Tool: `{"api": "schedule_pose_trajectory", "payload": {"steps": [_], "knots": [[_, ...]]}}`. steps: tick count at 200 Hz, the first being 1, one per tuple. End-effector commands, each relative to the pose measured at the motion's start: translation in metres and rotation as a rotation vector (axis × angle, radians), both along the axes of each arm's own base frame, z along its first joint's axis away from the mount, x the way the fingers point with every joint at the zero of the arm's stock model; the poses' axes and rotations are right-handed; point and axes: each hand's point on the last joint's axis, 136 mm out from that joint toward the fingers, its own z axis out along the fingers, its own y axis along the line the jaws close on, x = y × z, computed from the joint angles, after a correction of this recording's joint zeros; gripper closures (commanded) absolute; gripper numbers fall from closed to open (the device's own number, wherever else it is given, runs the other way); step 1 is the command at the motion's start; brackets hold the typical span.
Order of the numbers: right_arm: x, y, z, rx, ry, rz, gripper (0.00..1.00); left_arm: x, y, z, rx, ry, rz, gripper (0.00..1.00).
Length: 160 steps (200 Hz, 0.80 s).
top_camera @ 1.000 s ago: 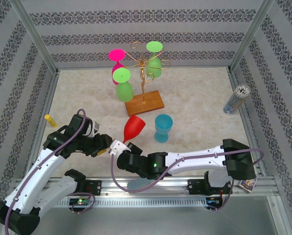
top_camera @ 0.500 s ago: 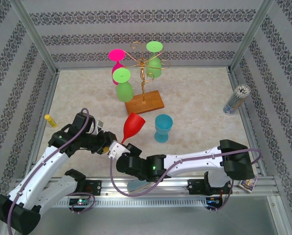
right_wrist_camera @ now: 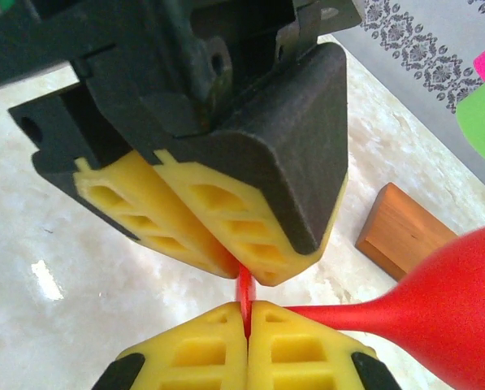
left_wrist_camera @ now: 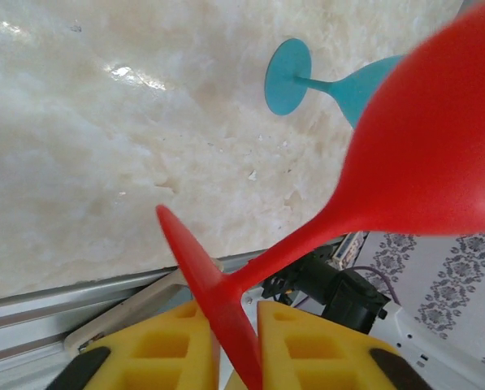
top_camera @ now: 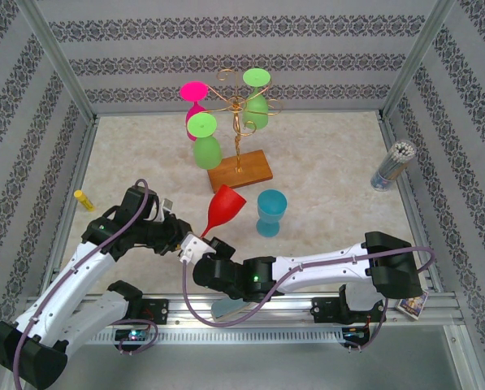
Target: Take the wine glass off the wine glass rack
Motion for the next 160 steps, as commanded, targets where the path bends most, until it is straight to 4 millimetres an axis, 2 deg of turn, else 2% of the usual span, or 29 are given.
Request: {"api": "schedule_pose_trajectory", "payload": {"steps": [1,17,70,122,139,160], "knots": [[-0.002,0.005,0.017,0.055,-0.016,0.001,1.00,0.004,-0.001,-0.001,-0.013,-0.019,-0.004,0.91],[-0.002,0.005,0.021,0.064,-0.014,0.005,1.00,0.003,-0.001,-0.002,-0.012,-0.019,-0.004,1.00],[-0.004,0.004,0.031,0.102,-0.012,0.019,1.00,0.005,-0.001,-0.001,-0.015,-0.036,-0.002,1.00],[-0.006,0.003,0.044,0.138,0.000,0.026,0.87,0.011,-0.001,0.003,-0.032,-0.086,0.020,1.00],[-0.008,0.001,0.049,0.153,0.007,0.028,0.76,0.013,-0.002,0.004,-0.043,-0.098,0.024,1.00],[-0.010,-0.001,0.055,0.170,0.008,0.030,0.73,0.016,-0.003,0.006,-0.053,-0.115,0.029,1.00]]}}
